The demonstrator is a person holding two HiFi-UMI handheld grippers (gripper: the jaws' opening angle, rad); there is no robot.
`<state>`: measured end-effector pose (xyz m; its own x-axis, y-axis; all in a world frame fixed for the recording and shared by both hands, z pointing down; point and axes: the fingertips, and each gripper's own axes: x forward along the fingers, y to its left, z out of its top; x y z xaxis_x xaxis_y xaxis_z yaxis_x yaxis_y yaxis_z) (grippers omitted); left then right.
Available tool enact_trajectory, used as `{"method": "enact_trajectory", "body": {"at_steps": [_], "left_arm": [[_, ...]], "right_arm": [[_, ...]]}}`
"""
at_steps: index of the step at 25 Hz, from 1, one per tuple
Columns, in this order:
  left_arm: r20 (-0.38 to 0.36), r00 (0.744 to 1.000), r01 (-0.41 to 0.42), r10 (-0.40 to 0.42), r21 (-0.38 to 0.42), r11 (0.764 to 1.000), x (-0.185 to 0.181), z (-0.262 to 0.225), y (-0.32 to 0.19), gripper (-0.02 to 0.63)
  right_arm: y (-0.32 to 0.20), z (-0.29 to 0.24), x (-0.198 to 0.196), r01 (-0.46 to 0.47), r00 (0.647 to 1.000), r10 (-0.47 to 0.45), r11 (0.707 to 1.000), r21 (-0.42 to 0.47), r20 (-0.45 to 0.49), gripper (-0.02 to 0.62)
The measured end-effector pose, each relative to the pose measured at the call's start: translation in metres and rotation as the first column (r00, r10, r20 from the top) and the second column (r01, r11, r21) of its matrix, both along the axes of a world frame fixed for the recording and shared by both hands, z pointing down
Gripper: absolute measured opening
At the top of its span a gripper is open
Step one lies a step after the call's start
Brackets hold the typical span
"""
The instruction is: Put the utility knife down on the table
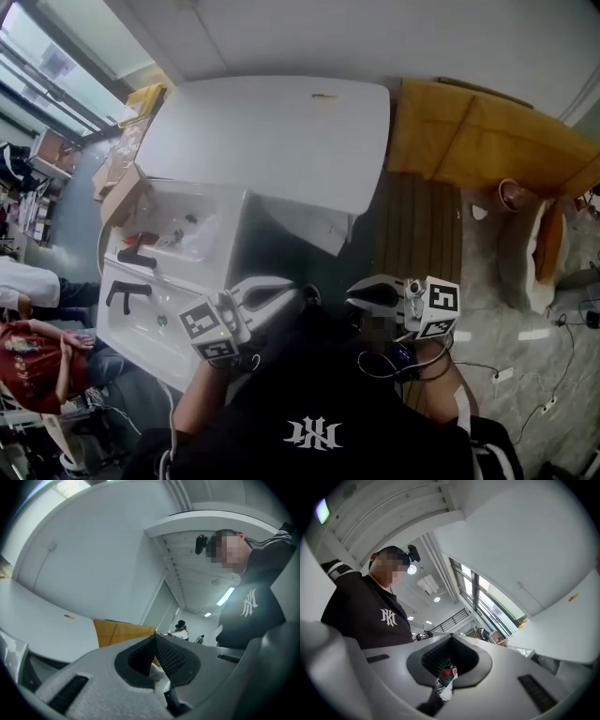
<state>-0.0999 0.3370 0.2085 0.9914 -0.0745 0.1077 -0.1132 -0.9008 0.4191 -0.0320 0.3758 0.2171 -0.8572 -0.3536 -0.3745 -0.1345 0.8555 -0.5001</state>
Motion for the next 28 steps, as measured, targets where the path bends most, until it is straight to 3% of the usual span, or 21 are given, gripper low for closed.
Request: {"method": "enact_trajectory", "body": {"at_steps": [2,5,8,10,15,17,22,28], "left_arm": [[-0.019,1.0,-0.009,0.009,-0.008,1.0,0.0,-0.005,0.016,0.006],[-0.04,0.999,-0.018,0.019,0.036,0.999,-0.008,-0.015,0.025,0.006],[-0.104,0.995,0.019,-0.013,0.056,0.998,-0.029,-0.019,0.023,0.006],[-0.141,0.989,-0.036,0.045,0.061,0.997,-0.033,-0.021,0.035,0.006],[-0.087,0.969,-0.217,0.231,0.141,0.966,-0.061,-0.015,0.091,0.006],[-0.099,0.963,-0.238,0.251,0.13,0.963,-0.087,-0.011,0.104,0.006],[-0.219,0.948,-0.231,0.232,0.031,0.973,-0.147,-0.006,0.114,0.006],[-0.205,0.94,-0.273,0.272,0.025,0.962,-0.169,0.002,0.127,0.006]], "right_arm": [[0.001,0.0,-0.003,-0.047,0.999,0.047,0.999,0.01,-0.024,0.006],[-0.001,-0.003,-0.022,-0.122,0.981,0.131,0.99,0.07,-0.145,0.006],[0.02,-0.008,-0.052,-0.093,0.959,0.123,0.987,0.128,-0.254,0.006],[0.041,-0.013,-0.06,-0.108,0.945,0.144,0.985,0.136,-0.292,0.006],[0.084,-0.019,-0.086,-0.251,0.922,0.264,0.964,0.082,-0.283,0.005],[0.092,-0.019,-0.111,-0.274,0.915,0.286,0.958,0.081,-0.286,0.005],[0.106,-0.016,-0.176,-0.264,0.874,0.282,0.959,0.101,-0.396,0.005],[0.127,-0.019,-0.19,-0.333,0.834,0.346,0.937,0.109,-0.43,0.005]]}}
